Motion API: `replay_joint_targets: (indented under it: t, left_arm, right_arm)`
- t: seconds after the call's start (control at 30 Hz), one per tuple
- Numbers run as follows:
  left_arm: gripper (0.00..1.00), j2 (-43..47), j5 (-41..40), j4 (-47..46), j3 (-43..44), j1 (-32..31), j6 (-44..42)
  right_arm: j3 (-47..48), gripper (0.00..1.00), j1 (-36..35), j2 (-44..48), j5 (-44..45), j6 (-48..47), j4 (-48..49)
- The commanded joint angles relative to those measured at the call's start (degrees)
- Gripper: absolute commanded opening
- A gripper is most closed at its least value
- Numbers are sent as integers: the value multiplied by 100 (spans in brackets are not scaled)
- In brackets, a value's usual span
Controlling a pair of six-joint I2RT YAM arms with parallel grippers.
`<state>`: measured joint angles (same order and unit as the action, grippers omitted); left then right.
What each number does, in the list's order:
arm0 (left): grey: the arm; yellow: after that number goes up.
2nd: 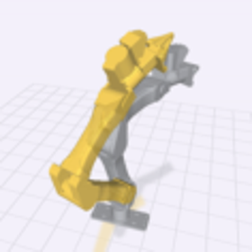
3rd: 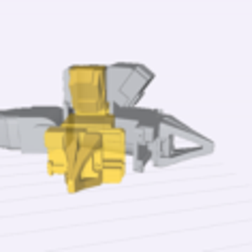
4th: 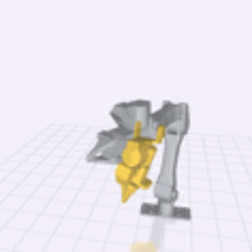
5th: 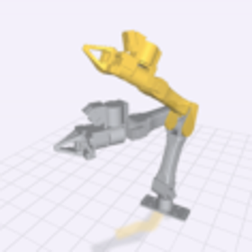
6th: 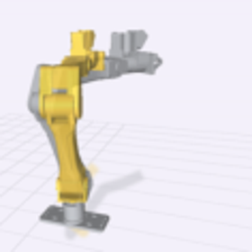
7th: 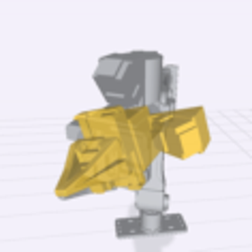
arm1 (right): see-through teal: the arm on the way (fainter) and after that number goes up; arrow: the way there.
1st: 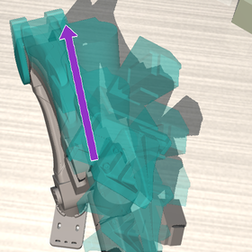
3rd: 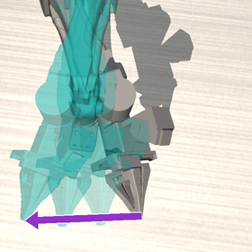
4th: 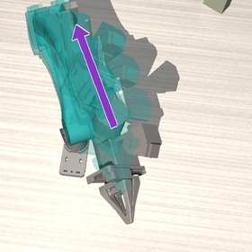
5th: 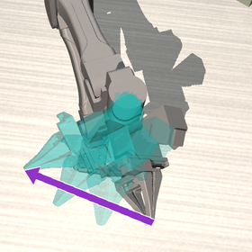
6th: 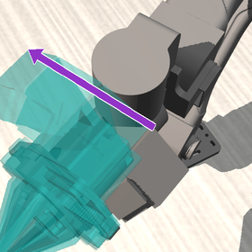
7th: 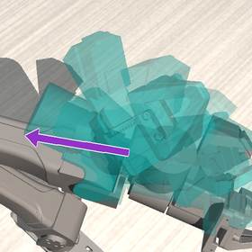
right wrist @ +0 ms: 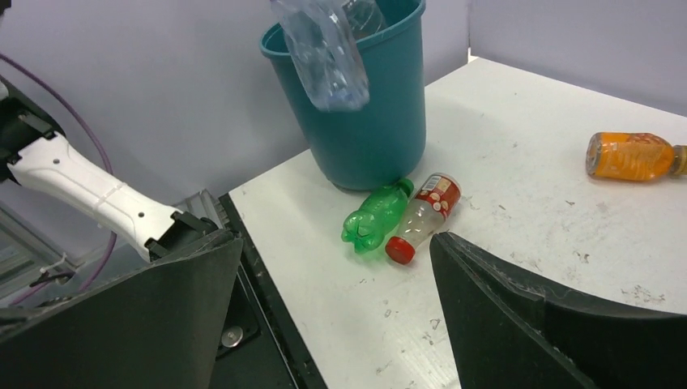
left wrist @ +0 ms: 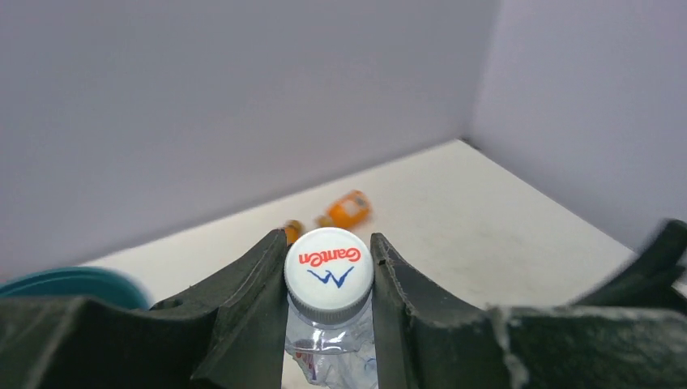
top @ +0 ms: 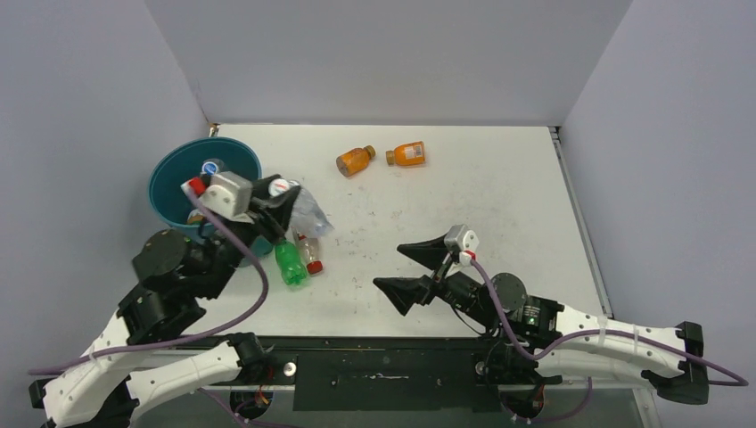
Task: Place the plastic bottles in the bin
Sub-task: Place the plastic bottle in the trash bin.
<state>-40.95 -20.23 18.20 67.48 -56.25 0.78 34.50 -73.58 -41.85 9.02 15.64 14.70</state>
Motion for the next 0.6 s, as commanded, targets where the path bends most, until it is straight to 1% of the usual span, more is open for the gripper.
replay_joint_targets:
  t: [0.0,0.07,0.1,0.17,0.2,0.23,0.27,0.37,0.4,0.43,0.47,0.5,0.57]
  left_arm:
    - [0,424,-2782,-898,138,12,-2455]
    - [0,462,-3257,-2128,-212,17,-3479]
    - [0,420,-3338,-2547,-305,17,-3857]
    - [0,179,-3341,-3229,-390,80,-4387]
    - [0,28,-3291,-3456,-385,169,-4500]
    - [0,-205,-3069,-3455,-275,420,-4439]
    - [0,-381,-2862,-3271,-114,716,-4193]
    - [0,-902,-1922,-2198,508,2003,-2735]
    - [0,-1053,-1599,-2022,599,2467,-2374]
    - [0,-1173,-1380,-1989,619,2748,-2130]
    - [0,-1277,-1401,-2177,555,2845,-2117]
    - [0,-1382,-1435,-2406,459,2870,-2287]
    - [0,-1597,-1364,-2598,403,2907,-2398]
  right_arm:
    - [-137,90,-33,386,396,121,-2]
    - [-359,90,-33,475,482,197,124]
    - [-433,90,-33,501,538,226,186]
    - [-521,90,-28,500,579,273,286]
    - [-549,90,-33,486,591,289,328]
    - [-572,90,-28,458,578,305,372]
    - [-581,90,-32,427,571,320,403]
    - [-568,90,-28,326,531,317,463]
    - [-574,90,-33,302,515,316,486]
    - [-581,90,-33,286,504,310,505]
    - [-588,90,-28,283,494,321,533]
    - [-612,90,-31,284,473,325,571]
    - [-658,90,-33,306,439,350,621]
